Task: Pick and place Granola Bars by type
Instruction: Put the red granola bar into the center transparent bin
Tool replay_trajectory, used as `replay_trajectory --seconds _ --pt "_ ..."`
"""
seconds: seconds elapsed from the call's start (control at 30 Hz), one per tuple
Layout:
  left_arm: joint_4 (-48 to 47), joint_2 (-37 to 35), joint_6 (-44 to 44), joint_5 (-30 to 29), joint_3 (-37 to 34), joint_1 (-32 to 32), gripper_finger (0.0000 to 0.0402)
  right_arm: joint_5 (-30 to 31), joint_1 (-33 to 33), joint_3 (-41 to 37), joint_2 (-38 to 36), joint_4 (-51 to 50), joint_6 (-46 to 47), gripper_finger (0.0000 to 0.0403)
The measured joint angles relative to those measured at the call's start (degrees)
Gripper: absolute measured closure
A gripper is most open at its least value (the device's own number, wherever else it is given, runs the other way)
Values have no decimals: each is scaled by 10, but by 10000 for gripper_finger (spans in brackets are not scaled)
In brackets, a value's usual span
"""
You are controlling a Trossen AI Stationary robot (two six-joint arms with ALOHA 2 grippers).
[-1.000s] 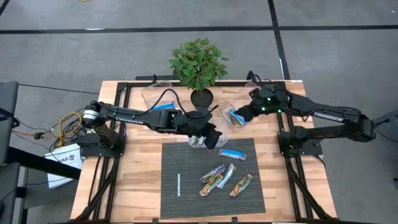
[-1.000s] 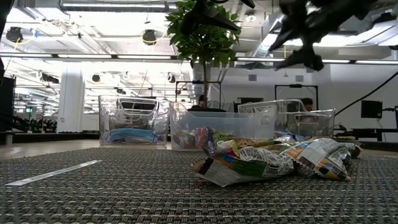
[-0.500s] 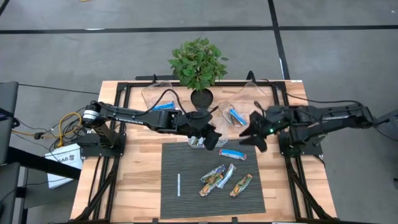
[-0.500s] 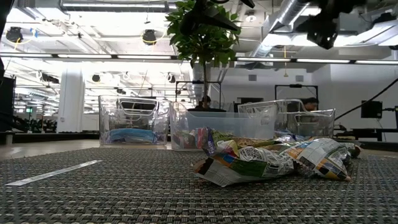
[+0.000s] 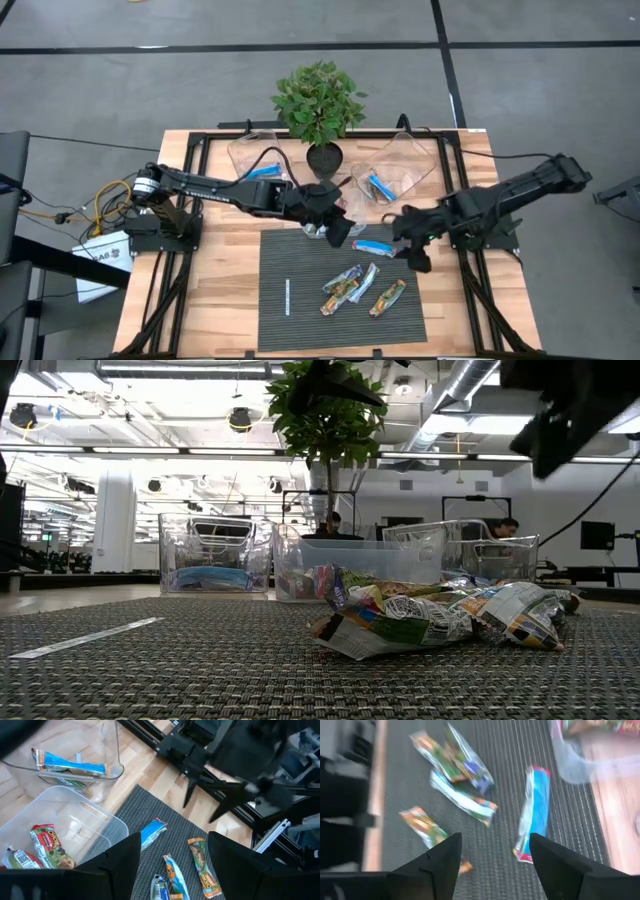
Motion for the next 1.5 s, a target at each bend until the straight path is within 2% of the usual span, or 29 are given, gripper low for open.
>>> replay_trajectory --seconds 0.3,0.6,0.87,1.07,1.23,1.5 --pt "-4 0 -1 7 0 -3 178 57 4 0 133 5 -32 179" --pt "-2 0 33 0 0 -26 178 68 4 0 240 53 -47 179" --pt "-19 -13 72 -48 0 -62 178 68 4 0 294 101 -47 179" --pt "-38 -17 118 -52 0 -82 178 68 3 1 317 119 -46 183" --pt "-31 -17 129 -50 -12 -99 178 62 -4 2 321 127 -42 211" --pt "3 -22 111 -51 -46 -116 178 53 -22 0 310 128 -41 304"
